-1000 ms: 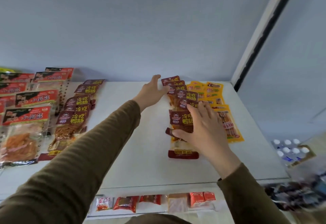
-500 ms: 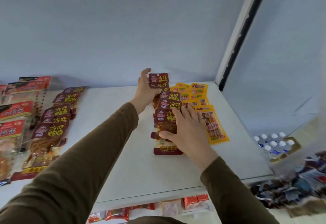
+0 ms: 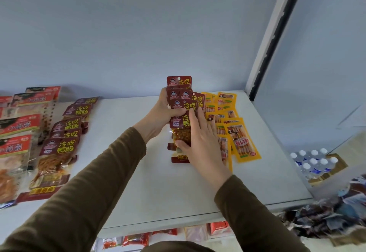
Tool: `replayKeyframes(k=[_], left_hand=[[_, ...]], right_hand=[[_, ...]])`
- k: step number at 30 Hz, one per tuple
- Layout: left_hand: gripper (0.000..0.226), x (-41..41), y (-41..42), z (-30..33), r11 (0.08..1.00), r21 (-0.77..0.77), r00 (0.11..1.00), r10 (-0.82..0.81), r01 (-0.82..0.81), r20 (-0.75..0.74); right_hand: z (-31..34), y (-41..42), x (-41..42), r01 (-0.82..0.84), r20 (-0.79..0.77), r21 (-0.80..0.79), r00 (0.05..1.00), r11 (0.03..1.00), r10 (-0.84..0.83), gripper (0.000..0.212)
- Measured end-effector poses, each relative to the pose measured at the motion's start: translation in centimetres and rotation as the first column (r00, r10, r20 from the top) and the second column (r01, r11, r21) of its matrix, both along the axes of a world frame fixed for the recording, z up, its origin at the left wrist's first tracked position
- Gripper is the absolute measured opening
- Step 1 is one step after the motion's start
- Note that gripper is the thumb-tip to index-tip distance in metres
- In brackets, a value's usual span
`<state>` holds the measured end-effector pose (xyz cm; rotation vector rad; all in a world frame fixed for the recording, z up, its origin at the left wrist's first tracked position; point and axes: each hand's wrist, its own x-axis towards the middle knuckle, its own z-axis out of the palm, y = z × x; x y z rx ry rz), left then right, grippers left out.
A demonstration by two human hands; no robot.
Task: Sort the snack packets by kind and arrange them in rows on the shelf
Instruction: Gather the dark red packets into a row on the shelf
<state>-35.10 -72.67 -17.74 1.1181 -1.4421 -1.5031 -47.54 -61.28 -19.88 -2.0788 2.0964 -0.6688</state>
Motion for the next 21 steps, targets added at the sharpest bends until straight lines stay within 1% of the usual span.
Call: replayKeyframes(k=[2,3,5,8,11,13,15,17,19,21], left_hand=[[0.070,0.0,0.5,-0.1,0.997,-0.021,0.997,0.074,-0.075,-0.035],[0.070,0.1,0.7,-0.1,0.994,-0.004,0.991,0.106,-0.107,-0.077],[0.069,0.6,1.1,0.0,0.989,0.045,0.976,0.147,-0.142,-0.158],[0.068,1.7,1.9,0.6,0.985,0.089,0.954,0.169,-0.151,-0.246],[0.069,3.4,2.4,1.8,0.979,0.104,0.941,0.196,-0.174,-0.276],[0.072,5.1,2.4,2.5,0.972,0.116,0.938,0.226,-0.202,-0.264],[0.077,7.2,2.2,3.0,0.960,0.131,0.938,0.270,-0.246,-0.218],[0.076,9.4,2.0,3.1,0.938,0.155,0.931,0.332,-0.309,-0.153],[0.071,11.7,1.7,2.7,0.910,0.179,0.915,0.393,-0.374,-0.091],[0.067,13.7,1.4,2.1,0.891,0.182,0.904,0.427,-0.417,-0.017]], right_hand=[[0.1,-0.1,0.2,-0.006,0.029,-0.026,1.000,1.000,0.007,0.094],[0.2,-0.1,0.2,0.002,0.073,-0.038,0.997,0.999,0.001,0.095],[0.6,-0.2,0.4,0.033,0.213,-0.073,0.977,0.997,-0.016,0.099],[1.4,-0.5,0.8,0.000,0.430,-0.085,0.902,0.996,0.037,0.105],[2.7,-1.2,1.6,-0.072,0.609,-0.022,0.790,0.997,0.070,0.101],[3.3,-1.9,2.9,-0.119,0.702,-0.001,0.707,0.993,0.086,0.094],[3.2,-2.4,5.0,-0.166,0.774,0.011,0.625,0.986,0.097,0.091],[2.6,-2.8,7.7,-0.204,0.808,0.039,0.582,0.978,0.089,0.090],[1.6,-3.2,10.6,-0.212,0.840,0.075,0.540,0.974,0.053,0.090],[0.9,-3.5,13.2,-0.202,0.847,0.105,0.531,0.974,0.019,0.089]])
